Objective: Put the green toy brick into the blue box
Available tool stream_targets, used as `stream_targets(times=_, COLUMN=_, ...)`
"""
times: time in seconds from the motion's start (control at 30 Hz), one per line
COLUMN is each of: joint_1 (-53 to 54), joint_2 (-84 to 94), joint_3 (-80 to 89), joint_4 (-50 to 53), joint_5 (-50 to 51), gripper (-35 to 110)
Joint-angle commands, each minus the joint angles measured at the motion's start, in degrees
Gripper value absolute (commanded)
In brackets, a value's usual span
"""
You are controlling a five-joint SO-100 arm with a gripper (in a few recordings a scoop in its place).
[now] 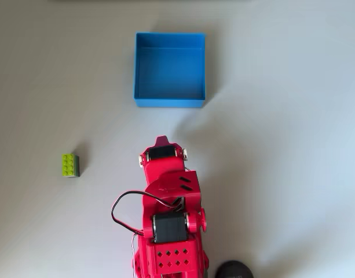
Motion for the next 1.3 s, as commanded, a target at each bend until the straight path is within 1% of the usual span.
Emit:
stream_targets(times=0.0, joint_1=0.0, joint_2=1.0, joint_3=0.7, joint_4=0.4, joint_5=-0.6, gripper=0)
stream_targets(times=0.53, joint_1=-0.4, joint_2=0.4, joint_3=0.5, joint_4=0.1, joint_5=-1.2, gripper=0)
stream_targets(times=0.8, joint_1=-1.7, joint_2=-0.2, joint_3=-1.7, joint_4=-5.2, joint_5=-6.7, gripper=0)
stream_targets(times=0.97, joint_1=-4.3, joint_2=-0.9, joint_3=-5.9, joint_4=-5.2, joint_5=-9.7, gripper=0)
stream_targets(times=1.07, joint_1=-5.8, joint_2=-5.3, joint_3=-8.8, joint_4=-5.2, joint_5=-12.2, gripper=0)
stream_targets(times=1.27, joint_1=-8.3, joint_2=-19.4, joint_3=-17.9, joint_4=-5.2, joint_5=-14.8, gripper=0)
